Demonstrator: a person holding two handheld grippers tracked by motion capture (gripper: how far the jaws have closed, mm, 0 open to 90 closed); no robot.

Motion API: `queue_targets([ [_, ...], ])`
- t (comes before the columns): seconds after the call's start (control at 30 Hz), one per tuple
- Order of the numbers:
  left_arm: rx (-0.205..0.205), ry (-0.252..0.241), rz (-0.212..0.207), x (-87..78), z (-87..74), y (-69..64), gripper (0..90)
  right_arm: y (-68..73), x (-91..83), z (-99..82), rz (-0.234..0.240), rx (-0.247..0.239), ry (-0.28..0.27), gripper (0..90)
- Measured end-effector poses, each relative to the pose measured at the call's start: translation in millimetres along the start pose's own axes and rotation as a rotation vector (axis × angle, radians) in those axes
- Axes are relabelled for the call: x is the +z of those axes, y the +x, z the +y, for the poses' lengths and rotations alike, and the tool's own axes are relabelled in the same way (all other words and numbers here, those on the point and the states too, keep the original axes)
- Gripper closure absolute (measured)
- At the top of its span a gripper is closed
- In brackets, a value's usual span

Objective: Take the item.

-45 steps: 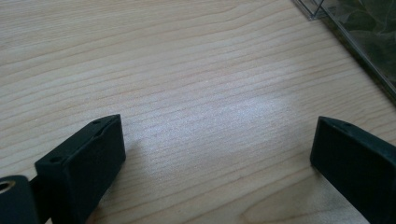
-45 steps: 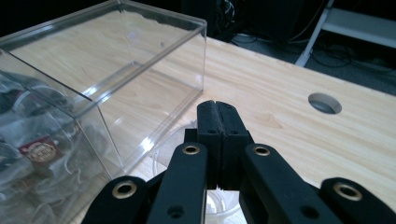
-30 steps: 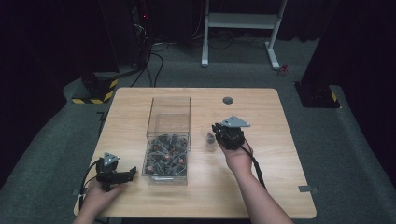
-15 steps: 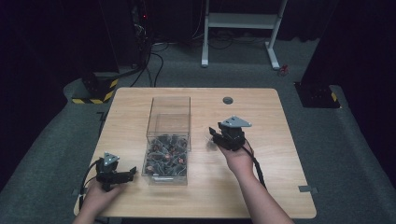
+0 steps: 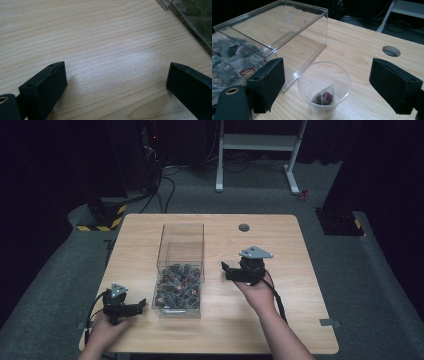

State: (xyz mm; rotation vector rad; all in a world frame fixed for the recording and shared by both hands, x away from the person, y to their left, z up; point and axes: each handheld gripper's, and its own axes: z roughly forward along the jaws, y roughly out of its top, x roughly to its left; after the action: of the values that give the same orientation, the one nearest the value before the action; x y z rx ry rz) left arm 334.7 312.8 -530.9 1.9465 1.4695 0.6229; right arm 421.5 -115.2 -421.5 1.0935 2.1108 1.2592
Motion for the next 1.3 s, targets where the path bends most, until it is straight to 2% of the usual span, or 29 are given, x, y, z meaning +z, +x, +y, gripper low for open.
queue_targets([
  [0.5, -0.003, -0.001, -0.001, 0.1, -0.1, -0.2, 3.5, -3.7, -18.7, -7.8, 0.004, 0.011, -0.014, 10.7],
  [1.0, -0.003, -0.004, 0.002, 0.3, 0.0, -0.3, 3.5, -14.9, -39.7, -31.1, -0.01, 0.027, -0.017, 10.7],
  [1.3, -0.003, -0.002, 0.0, 0.1, 0.0, -0.2, 3.5, -19.4, -56.9, -46.7, -0.022, 0.015, -0.018, 10.7],
])
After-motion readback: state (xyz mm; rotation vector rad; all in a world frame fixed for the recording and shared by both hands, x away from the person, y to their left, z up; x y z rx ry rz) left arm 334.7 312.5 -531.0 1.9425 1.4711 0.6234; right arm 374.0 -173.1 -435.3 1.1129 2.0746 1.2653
